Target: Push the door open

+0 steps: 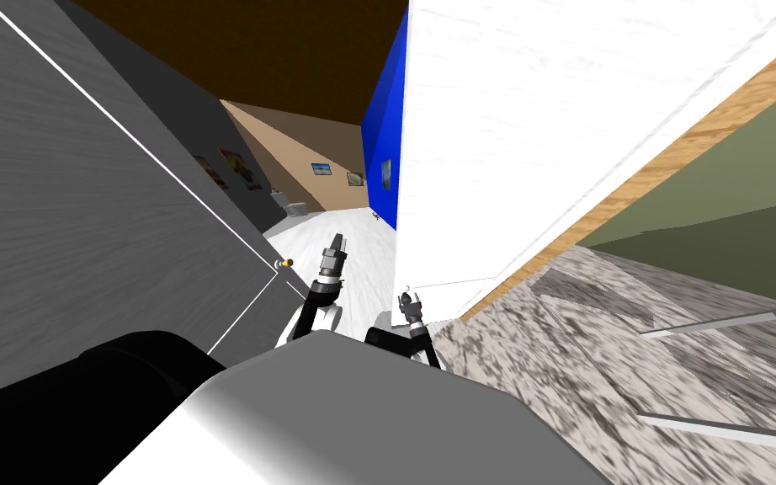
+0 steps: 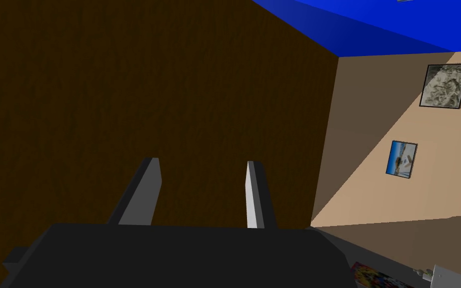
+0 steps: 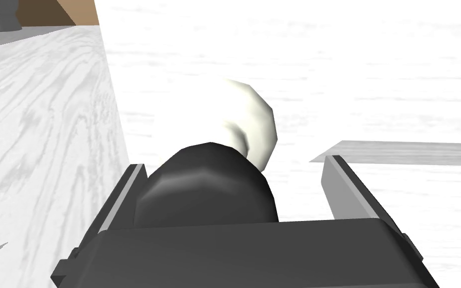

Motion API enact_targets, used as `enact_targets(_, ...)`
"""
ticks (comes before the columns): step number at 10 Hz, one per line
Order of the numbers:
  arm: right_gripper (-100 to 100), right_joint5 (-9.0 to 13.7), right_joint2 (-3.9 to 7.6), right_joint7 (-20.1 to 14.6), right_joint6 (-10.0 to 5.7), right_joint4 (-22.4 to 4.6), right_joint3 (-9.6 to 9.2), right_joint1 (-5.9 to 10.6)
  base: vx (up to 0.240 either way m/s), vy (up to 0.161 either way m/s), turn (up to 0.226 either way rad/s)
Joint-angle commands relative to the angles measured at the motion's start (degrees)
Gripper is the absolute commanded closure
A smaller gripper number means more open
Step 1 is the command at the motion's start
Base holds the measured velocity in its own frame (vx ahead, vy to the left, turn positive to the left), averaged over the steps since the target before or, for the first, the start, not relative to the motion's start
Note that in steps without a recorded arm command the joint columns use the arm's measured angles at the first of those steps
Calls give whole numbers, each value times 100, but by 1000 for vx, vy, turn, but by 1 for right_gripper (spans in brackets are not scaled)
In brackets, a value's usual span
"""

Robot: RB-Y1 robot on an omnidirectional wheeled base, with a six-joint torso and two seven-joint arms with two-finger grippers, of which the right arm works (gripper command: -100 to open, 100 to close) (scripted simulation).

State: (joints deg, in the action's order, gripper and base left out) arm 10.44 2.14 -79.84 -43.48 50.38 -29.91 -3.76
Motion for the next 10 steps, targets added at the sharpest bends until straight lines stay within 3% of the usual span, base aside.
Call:
enact_targets(1,100,83,16,48,-20,16,183,34,98,125,-60)
enact_targets(7,100,303,-153,188,-17,-33,575,71,117,131,-51)
enact_targets(10,100,364,-223,227,-17,-46,685,81,114,131,-49)
